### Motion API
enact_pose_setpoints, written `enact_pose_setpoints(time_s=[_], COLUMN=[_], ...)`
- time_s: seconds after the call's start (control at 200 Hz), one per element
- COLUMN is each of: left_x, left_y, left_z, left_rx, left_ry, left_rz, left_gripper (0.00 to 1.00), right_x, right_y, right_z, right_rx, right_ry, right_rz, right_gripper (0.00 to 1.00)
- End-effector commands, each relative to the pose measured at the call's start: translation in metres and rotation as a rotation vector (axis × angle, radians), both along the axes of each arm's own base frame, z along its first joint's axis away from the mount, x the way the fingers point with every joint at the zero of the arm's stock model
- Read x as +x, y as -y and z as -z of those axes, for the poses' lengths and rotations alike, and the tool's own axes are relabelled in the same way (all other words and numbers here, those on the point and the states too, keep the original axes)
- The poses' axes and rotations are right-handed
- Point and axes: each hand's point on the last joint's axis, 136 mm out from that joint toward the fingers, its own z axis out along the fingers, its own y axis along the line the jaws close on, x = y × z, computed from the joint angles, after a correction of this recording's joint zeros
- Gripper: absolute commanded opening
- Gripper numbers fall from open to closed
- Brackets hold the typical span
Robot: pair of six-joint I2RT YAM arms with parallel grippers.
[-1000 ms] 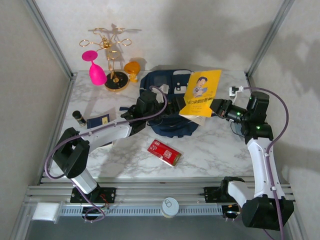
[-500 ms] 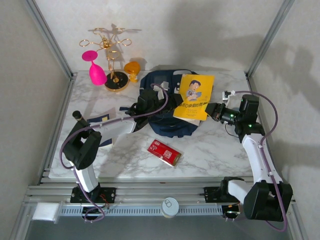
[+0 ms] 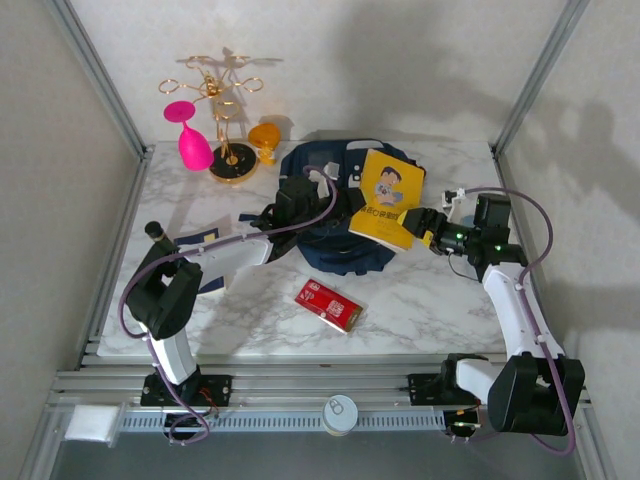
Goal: Pack books, pencil case, and school supplies into a backpack
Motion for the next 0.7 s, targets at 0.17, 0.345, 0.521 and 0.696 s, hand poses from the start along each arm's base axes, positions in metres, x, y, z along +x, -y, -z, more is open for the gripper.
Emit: enact_pose_setpoints(time_s=[0.17, 0.345, 0.521, 0.696], left_x=[-0.025, -0.026, -0.008, -0.004], left_y=[0.012, 0.016, 0.011, 0.009], left_z=[-0.109, -0.106, -0.063, -0.045], left_rx=[-0.260, -0.261, -0.030, 0.032], left_ry=[0.162, 0.147, 0.140, 0.134], left_rz=[0.099, 0.097, -0.004, -0.030], left_gripper=[0.00, 0.00, 0.00, 0.00], right_x=[-0.006, -0.011, -0.015, -0.014], right_y=[-0.015, -0.022, -0.015, -0.009], right_z=[-0.035, -0.060, -0.077, -0.057], right_rx=[0.216, 0.325, 0.286, 0.246], right_ry=[0.013, 0.051, 0.105, 0.060], right_rz=[-0.089, -0.155, -0.120, -0.065], right_gripper=[0.99, 0.99, 0.81, 0.52])
